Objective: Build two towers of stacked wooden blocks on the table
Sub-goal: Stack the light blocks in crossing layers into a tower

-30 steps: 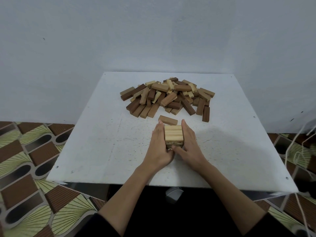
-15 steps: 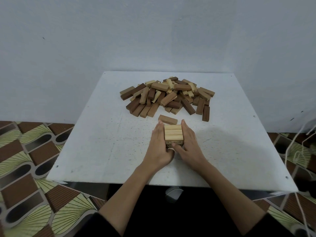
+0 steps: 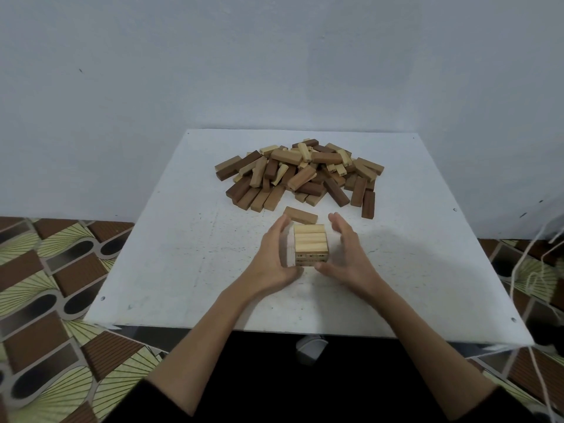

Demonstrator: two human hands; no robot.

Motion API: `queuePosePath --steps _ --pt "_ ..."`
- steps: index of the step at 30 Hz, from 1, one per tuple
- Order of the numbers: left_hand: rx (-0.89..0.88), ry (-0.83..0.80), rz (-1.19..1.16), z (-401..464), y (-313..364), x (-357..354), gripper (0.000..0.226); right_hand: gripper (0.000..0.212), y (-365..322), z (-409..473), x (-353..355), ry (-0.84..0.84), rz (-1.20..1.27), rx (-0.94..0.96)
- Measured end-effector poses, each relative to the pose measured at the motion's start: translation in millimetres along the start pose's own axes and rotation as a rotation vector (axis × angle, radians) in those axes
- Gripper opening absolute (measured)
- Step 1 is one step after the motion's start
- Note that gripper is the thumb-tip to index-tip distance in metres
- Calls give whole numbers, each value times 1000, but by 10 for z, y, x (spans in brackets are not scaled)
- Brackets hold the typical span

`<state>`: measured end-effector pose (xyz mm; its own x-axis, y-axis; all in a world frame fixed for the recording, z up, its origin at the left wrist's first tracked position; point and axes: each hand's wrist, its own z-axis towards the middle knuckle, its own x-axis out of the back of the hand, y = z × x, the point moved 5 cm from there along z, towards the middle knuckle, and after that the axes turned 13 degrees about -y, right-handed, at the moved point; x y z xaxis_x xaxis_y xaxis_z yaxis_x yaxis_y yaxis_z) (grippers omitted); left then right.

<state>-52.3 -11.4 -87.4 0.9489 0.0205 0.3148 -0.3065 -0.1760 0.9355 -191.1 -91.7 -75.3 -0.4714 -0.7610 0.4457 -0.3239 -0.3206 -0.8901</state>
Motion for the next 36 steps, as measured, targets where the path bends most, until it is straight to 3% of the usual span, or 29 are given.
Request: queuePosePath --steps 6,10,36 --pt "-70 -71 295 69 239 172 107 109 -218 92 230 -172 -284 79" --pt "-96 -102 407 125 360 214 109 108 -276 165 245 -203 -390 135" --pt "-77 -129 442 217 372 165 100 95 -329 294 172 -226 -428 133"
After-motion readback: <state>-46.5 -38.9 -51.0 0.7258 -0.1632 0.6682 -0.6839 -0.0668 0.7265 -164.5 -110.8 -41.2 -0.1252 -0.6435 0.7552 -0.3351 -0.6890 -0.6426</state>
